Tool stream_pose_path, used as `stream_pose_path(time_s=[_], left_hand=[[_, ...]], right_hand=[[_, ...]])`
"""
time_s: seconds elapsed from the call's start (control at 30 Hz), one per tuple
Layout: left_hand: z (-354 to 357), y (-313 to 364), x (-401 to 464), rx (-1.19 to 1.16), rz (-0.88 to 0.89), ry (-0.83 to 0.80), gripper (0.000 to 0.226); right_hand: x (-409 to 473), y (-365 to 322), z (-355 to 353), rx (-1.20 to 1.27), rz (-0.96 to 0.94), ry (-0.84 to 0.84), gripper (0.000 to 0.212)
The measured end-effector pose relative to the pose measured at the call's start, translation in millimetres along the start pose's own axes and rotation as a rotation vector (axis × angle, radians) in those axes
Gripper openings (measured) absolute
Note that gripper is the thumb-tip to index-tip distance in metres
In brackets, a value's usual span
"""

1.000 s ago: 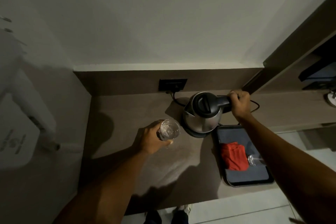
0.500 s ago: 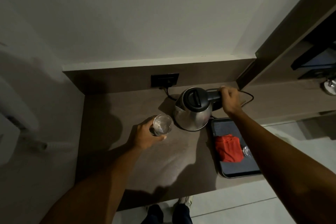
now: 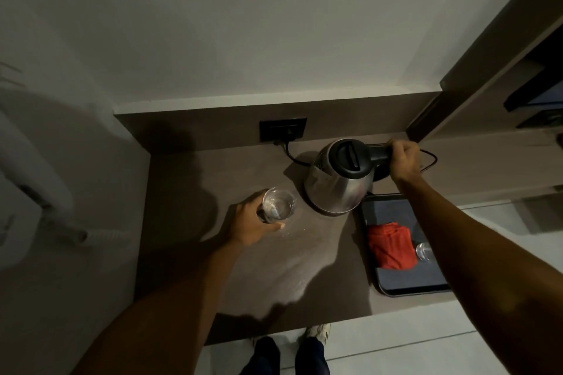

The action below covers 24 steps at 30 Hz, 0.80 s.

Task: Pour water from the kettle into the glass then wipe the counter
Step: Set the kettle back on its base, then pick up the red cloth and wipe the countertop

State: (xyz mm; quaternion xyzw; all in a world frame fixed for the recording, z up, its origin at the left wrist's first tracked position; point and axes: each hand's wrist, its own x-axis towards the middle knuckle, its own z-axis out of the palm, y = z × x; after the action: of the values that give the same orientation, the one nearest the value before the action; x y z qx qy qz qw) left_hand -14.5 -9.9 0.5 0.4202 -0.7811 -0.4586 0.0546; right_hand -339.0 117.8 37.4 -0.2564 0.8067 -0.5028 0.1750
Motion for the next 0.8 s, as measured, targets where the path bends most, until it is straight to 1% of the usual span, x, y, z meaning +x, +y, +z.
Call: stream_pose_path(time_s=[0.07, 0.17, 0.23, 0.27, 0.37, 0.4, 0.43, 0.47, 0.53, 0.6, 0.63, 0.7, 0.8], left_hand=[[0, 0, 0, 0.006, -0.002, 0.005, 0.087], [2, -3, 0, 0.013, -0.009, 0.014, 0.087], [4, -5, 1, 0.015, -0.012, 0.017, 0.087], [4, -5, 2, 0.021, -0.01, 0.018, 0.087], [5, -9, 3, 0.044, 0.003, 0.007, 0.089], [5, -10, 4, 0.053, 0.009, 0.002, 0.09], [4, -11, 4, 0.064, 0.018, -0.003, 0.09], [4, -11, 6, 0.072, 0.027, -0.008, 0.09], [4, -14, 8, 0.069, 0.03, -0.011, 0.09], [5, -14, 10, 0.064, 0.005, -0.016, 0.089], [5, -14, 10, 0.076, 0.0, -0.024, 0.089], [6, -18, 6, 0.115, 0.028, -0.05, 0.092], [4, -37, -5, 0.18, 0.073, -0.053, 0.098]], right_hand=[[-2, 3, -3, -0.011, 0.019, 0.019, 0.036], [-8, 0, -4, -0.068, 0.022, 0.016, 0.042], [-12, -7, -5, -0.094, 0.039, 0.034, 0.037], [-18, -10, -5, -0.095, 0.041, 0.075, 0.038], [-65, -2, -4, -0.079, -0.001, 0.258, 0.055], [-89, 8, -1, -0.127, -0.013, 0.273, 0.057], [-115, 21, 3, -0.219, -0.013, 0.24, 0.059], [-136, 36, 5, -0.348, 0.006, 0.16, 0.063], [-165, 67, 6, -0.584, 0.126, -0.046, 0.079], [-177, 92, 3, -0.673, 0.27, -0.173, 0.092], [-179, 99, 2, -0.692, 0.304, -0.207, 0.093], [-180, 105, 0, -0.721, 0.302, -0.215, 0.088], [-176, 105, -1, -0.719, 0.285, -0.16, 0.068]])
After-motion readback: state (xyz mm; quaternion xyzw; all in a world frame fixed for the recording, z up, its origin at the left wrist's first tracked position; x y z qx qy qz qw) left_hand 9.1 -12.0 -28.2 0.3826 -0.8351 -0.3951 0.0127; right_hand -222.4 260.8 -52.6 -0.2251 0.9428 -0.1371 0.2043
